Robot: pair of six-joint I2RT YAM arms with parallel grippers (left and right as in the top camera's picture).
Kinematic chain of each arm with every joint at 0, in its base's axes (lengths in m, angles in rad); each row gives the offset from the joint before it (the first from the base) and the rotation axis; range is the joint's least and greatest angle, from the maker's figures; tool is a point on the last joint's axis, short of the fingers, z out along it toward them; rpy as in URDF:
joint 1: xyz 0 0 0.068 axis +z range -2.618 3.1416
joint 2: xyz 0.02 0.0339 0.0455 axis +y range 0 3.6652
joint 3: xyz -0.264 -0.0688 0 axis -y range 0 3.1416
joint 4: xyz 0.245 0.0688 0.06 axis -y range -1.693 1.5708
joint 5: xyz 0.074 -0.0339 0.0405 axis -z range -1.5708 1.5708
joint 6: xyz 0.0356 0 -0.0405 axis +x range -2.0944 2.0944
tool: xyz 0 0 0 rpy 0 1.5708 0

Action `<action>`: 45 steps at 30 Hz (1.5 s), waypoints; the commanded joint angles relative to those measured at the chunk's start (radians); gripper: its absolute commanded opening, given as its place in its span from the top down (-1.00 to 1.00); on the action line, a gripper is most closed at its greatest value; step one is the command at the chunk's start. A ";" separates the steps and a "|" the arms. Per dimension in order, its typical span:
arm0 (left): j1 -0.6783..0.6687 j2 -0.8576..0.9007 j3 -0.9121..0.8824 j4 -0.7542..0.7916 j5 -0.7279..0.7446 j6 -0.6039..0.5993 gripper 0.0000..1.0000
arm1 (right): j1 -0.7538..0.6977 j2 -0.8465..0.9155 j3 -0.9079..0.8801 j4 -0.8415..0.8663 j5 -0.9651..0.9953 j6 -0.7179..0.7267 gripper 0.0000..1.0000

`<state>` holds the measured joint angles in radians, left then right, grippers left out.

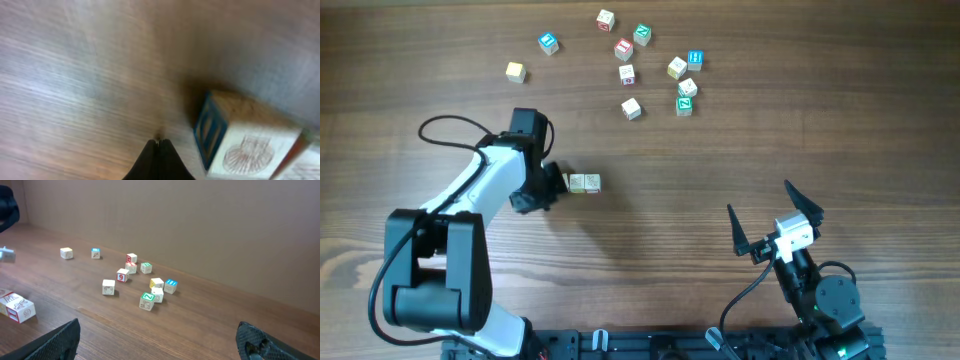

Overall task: Form a horizontal line
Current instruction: 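Open the left gripper and lift it off the placed block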

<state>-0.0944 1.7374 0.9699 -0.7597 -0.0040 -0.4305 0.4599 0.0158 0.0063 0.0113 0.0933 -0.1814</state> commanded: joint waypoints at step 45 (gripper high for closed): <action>0.013 0.013 -0.003 0.193 0.074 -0.019 0.91 | 0.000 -0.005 -0.001 0.003 -0.005 -0.002 -0.99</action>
<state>-0.0822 1.7374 0.9642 -0.5648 0.0544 -0.4477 0.4599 0.0158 0.0063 0.0113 0.0933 -0.1814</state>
